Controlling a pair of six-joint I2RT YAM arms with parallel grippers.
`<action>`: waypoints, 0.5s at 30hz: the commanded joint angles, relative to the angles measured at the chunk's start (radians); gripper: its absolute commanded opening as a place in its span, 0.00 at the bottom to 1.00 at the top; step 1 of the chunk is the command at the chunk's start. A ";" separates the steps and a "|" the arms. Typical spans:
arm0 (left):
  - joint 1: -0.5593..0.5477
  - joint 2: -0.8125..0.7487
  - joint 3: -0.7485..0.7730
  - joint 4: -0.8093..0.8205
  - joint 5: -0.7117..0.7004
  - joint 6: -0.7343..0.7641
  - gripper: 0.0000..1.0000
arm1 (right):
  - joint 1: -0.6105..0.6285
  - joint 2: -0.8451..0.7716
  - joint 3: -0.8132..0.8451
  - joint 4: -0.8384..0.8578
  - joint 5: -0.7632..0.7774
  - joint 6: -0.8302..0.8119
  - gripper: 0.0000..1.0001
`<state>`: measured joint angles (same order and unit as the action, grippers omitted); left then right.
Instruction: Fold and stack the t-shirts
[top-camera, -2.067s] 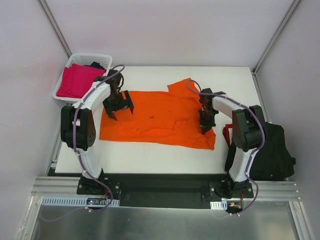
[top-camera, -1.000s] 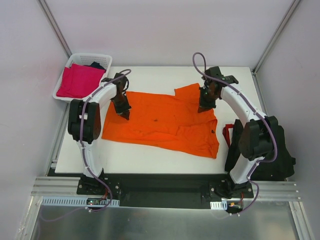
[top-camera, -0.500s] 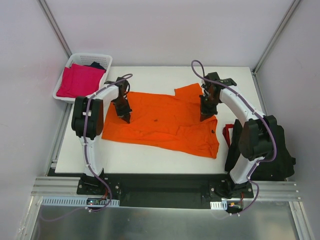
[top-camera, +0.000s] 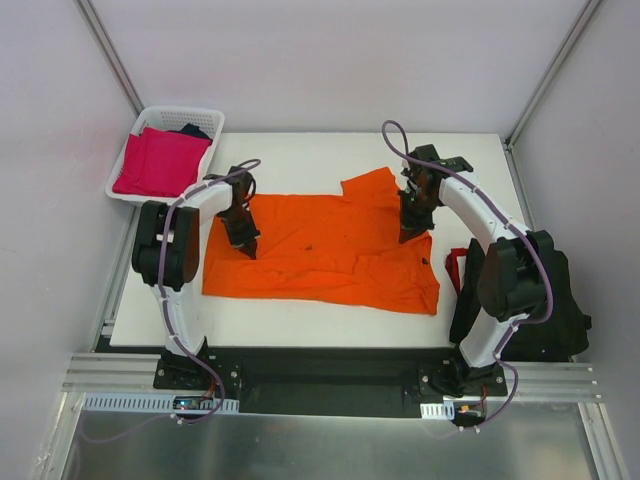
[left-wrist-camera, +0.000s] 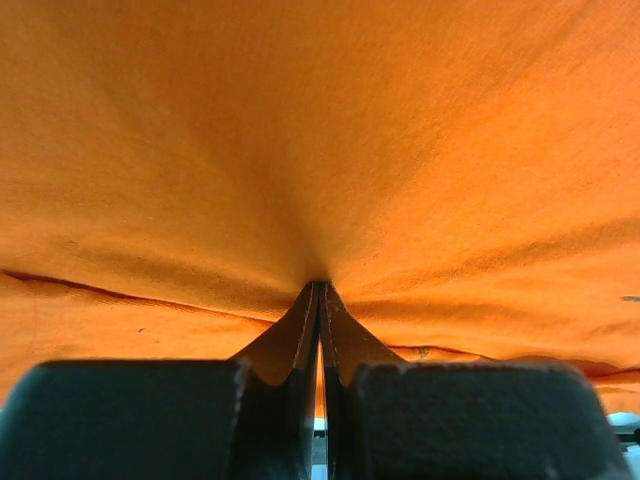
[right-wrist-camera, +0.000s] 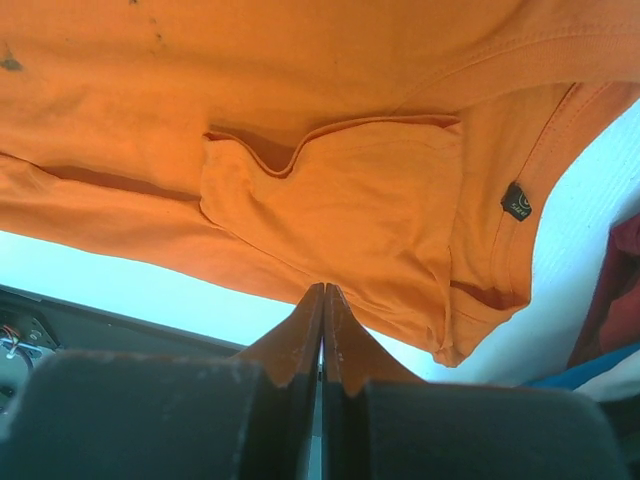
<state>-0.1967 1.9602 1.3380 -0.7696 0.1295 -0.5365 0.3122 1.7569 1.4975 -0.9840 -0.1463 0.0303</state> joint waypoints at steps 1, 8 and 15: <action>-0.004 -0.060 -0.068 -0.030 -0.024 -0.025 0.00 | 0.011 0.000 0.012 -0.015 -0.022 -0.021 0.02; -0.006 -0.130 -0.154 -0.027 -0.027 -0.051 0.00 | 0.015 0.001 -0.006 0.005 -0.032 -0.018 0.02; -0.010 -0.145 -0.131 -0.028 -0.034 -0.048 0.15 | 0.016 0.010 0.006 0.011 -0.035 -0.024 0.02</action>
<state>-0.1970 1.8622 1.1938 -0.7723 0.1215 -0.5755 0.3206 1.7638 1.4918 -0.9733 -0.1661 0.0208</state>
